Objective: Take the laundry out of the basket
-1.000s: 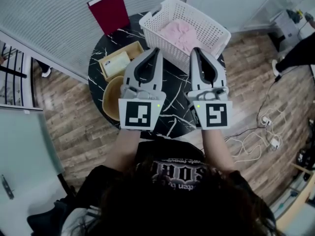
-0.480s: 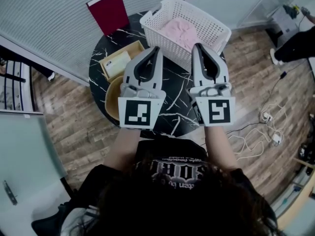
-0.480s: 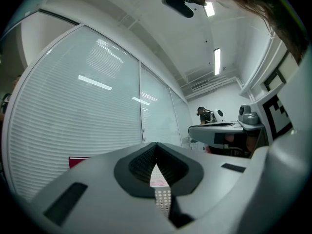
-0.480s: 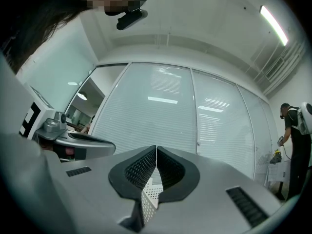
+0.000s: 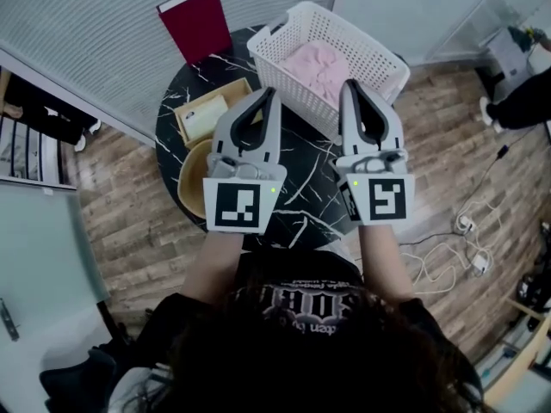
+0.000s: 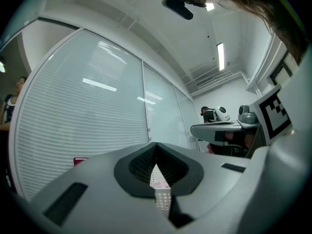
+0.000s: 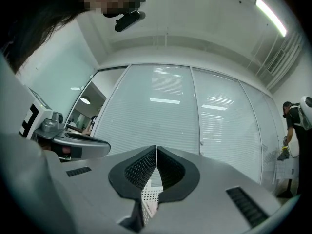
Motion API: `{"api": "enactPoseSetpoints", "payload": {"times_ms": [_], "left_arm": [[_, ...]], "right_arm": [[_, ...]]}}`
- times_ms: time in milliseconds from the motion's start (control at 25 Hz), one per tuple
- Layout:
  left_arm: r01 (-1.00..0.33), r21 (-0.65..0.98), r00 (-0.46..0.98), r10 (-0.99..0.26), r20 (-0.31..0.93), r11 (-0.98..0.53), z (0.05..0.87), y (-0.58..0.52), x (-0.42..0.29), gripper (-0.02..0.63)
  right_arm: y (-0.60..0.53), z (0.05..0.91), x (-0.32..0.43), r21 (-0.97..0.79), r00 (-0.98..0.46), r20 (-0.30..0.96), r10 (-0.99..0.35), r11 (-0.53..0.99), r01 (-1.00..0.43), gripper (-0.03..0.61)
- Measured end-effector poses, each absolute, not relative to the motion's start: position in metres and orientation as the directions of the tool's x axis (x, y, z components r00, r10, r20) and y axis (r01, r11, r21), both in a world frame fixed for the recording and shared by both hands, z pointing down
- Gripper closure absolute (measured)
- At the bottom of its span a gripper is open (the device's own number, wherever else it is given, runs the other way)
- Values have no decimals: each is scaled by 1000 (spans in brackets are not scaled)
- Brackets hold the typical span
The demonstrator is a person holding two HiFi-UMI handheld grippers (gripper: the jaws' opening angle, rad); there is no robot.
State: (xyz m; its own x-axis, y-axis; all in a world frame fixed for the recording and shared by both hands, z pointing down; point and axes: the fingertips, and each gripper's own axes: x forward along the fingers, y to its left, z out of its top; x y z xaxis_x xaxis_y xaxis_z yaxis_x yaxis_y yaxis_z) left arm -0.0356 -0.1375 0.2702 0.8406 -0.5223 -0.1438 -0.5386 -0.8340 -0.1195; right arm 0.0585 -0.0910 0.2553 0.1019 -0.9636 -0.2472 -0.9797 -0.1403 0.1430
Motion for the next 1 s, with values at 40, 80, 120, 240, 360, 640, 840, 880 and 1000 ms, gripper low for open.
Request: {"api": "enactPoseSetpoints", "payload": {"times_ms": [40,80,120,240,360,640,840,880,1000], "left_arm": [[-551,-117,833,-535,-142,-826,271,-139,-32,614],[-563,-116,825,-547,-140,-819,271,-140,-28,614],[-574,-117,817,-559,-138,-810,272,-140,-23,614],[-617,-108,786,-604,-133,-779,272,-141,-8,614],[-659,-110,752,-647,-127,-744,273,-142,9,614],[-738,-123,675,-729,-118,-663,271,-131,51,614],[-790,-129,612,-783,-112,-599,271,-123,66,614],[-801,-129,597,-794,-113,-584,271,-121,68,614],[-825,-137,563,-819,-115,-548,270,-114,71,614]], "right_arm": [[-93,256,63,139,88,-243,-966,-125,-982,551],[-95,256,68,134,74,-240,-968,-109,-985,551],[-96,254,73,126,60,-241,-969,-93,-988,551],[-99,252,91,104,15,-251,-968,-42,-994,551],[-102,257,112,102,-32,-232,-972,8,-995,551],[-104,258,159,97,-140,-232,-963,121,-988,551],[-108,262,173,97,-232,-214,-949,216,-972,551],[-109,262,173,98,-253,-213,-944,237,-967,551],[-110,262,173,101,-303,-218,-928,287,-953,551]]}}
